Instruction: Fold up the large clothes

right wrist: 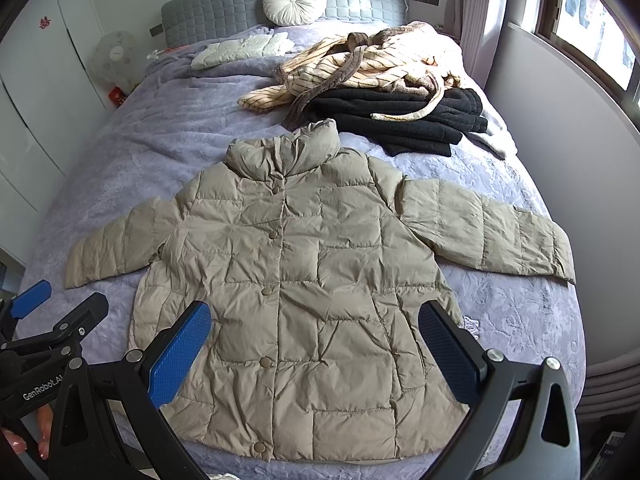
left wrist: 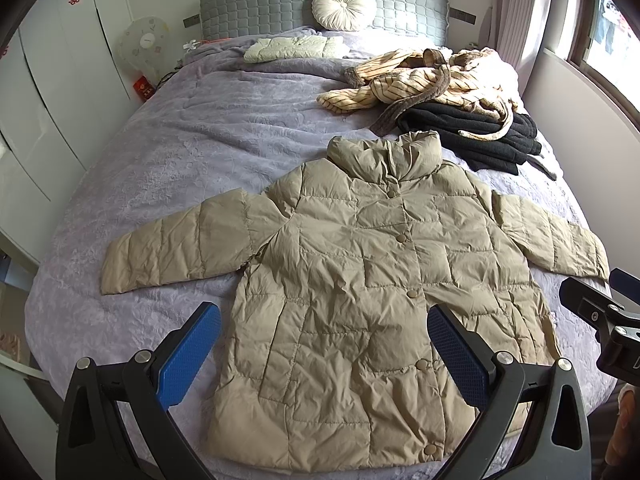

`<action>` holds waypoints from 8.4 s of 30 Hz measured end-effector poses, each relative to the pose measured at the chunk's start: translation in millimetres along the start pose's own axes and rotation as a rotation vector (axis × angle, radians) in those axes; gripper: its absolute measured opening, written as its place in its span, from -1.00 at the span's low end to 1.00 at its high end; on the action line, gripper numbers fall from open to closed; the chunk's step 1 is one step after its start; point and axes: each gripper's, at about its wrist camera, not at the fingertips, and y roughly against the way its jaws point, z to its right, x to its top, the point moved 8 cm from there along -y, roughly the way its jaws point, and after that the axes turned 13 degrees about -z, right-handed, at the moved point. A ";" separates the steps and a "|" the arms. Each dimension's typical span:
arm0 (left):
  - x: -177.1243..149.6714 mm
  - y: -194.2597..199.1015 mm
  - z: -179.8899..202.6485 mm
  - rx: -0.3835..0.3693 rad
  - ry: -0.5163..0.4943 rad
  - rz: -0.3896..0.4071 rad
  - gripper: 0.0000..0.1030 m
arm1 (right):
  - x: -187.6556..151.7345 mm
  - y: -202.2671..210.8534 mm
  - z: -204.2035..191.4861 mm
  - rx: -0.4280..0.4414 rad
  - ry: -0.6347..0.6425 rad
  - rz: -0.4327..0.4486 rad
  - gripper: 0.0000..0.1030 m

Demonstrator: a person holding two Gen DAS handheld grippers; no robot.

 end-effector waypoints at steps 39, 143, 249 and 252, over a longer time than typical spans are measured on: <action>-19.6 -5.1 -2.7 -0.007 0.016 -0.022 1.00 | -5.5 -9.9 -7.3 -0.005 0.008 -0.029 1.00; 151.4 -246.2 -233.9 -0.491 0.277 -0.156 0.52 | 138.6 -284.5 3.8 0.615 -0.508 -0.254 0.80; 31.1 -188.4 126.0 -0.140 -0.255 -0.311 0.99 | 90.8 -224.7 416.3 0.543 -0.958 -0.031 1.00; 28.9 -189.0 136.6 -0.123 -0.279 -0.317 0.99 | 106.4 -235.2 440.1 0.572 -1.004 0.013 0.99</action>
